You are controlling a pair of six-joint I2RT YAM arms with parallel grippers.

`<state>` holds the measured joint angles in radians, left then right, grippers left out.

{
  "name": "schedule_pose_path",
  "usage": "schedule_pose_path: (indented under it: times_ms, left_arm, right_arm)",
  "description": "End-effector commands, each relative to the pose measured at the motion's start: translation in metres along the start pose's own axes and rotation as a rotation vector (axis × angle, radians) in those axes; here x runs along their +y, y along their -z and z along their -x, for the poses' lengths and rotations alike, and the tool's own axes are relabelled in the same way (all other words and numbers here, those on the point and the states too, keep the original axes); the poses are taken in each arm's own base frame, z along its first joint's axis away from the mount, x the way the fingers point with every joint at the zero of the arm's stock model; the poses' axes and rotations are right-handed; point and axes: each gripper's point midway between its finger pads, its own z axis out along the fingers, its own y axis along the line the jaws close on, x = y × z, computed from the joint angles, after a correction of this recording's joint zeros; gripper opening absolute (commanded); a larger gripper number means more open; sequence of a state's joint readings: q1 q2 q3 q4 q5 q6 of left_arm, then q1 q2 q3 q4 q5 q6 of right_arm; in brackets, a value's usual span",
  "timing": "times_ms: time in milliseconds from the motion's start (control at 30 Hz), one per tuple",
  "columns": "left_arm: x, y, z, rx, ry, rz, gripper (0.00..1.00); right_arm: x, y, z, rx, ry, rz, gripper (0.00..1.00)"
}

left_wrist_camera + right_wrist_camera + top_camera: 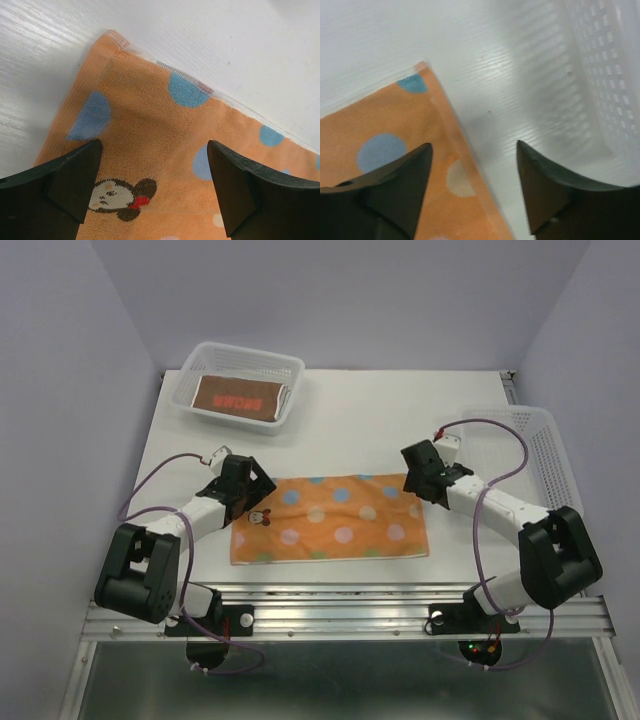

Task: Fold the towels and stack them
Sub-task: Flatten out the crumpled towel

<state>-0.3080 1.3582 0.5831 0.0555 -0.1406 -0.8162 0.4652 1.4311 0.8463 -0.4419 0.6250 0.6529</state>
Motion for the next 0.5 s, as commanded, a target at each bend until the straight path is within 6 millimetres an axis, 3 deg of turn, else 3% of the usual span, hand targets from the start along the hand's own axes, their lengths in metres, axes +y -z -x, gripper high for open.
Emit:
schedule_pose_path:
  times_ms: [0, 67, 100, 233, 333, 467]
  left_arm:
    - [-0.001, 0.011, 0.000, 0.010, -0.017, -0.018, 0.99]
    - [-0.002, 0.015, 0.002, -0.004, -0.013, -0.027, 0.99]
    - [-0.005, 0.018, 0.005, -0.013, -0.010, -0.041, 0.99]
    - [-0.008, 0.020, 0.006, -0.018, -0.010, -0.053, 0.99]
    - [-0.006, 0.017, 0.003, -0.006, -0.010, -0.043, 0.99]
    - [-0.008, 0.012, -0.003, 0.020, -0.014, -0.042, 0.99]
  right_arm:
    - [0.037, 0.017, 0.022, -0.008, -0.006, 0.169, 0.85]
    - [0.044, 0.024, 0.005, 0.040, 0.006, 0.258, 0.91]
    - [0.055, 0.031, -0.013, 0.103, 0.013, 0.349, 1.00]
    - [0.071, 0.043, -0.062, 0.221, -0.007, 0.530, 1.00]
    - [0.082, 0.046, -0.074, 0.253, -0.017, 0.601, 1.00]
    - [0.077, 0.024, -0.087, 0.287, -0.020, 0.499, 1.00]
